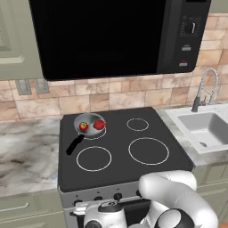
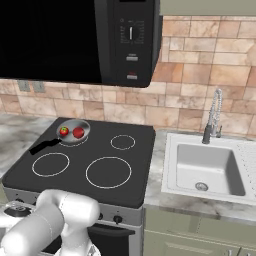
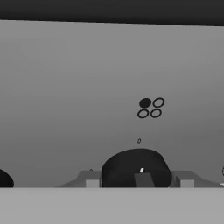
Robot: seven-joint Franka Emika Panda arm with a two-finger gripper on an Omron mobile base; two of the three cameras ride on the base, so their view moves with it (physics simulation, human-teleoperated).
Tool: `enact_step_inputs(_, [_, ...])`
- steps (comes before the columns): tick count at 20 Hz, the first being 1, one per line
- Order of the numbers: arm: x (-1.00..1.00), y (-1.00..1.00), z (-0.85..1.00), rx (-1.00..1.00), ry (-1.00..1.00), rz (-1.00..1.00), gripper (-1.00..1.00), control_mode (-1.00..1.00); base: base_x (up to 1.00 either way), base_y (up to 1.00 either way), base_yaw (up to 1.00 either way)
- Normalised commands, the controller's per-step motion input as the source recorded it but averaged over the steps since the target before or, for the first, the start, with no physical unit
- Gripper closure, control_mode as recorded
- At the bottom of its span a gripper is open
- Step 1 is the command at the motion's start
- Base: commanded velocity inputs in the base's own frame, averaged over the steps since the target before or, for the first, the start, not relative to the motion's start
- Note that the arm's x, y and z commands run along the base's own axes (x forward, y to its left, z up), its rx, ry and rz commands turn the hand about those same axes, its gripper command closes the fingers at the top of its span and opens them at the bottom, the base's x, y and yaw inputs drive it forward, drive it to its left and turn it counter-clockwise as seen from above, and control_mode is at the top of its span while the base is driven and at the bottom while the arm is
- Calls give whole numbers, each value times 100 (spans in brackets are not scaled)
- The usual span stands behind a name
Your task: Place the pan on the rear left burner on the stove. Then place the tomato and the onion in the pan and turn on the rear left burner.
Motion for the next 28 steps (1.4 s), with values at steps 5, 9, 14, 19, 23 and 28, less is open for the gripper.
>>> enact_step_inputs(5, [-8,43,-2,-74,0,0,100,-100,0,0,0])
enact_step_inputs(9, [-9,43,-26,-96,-2,10,100,-100,0,0,0])
enact_step_inputs(14, [0,28,-45,-95,1,45,100,-100,0,0,0])
enact_step_inputs(19, [-3,13,-51,-91,0,58,100,-100,0,0,0])
enact_step_inputs(23, [-12,6,-52,-98,-1,57,100,-100,0,0,0])
enact_step_inputs(28, [-23,7,-59,-100,-2,55,100,-100,0,0,0])
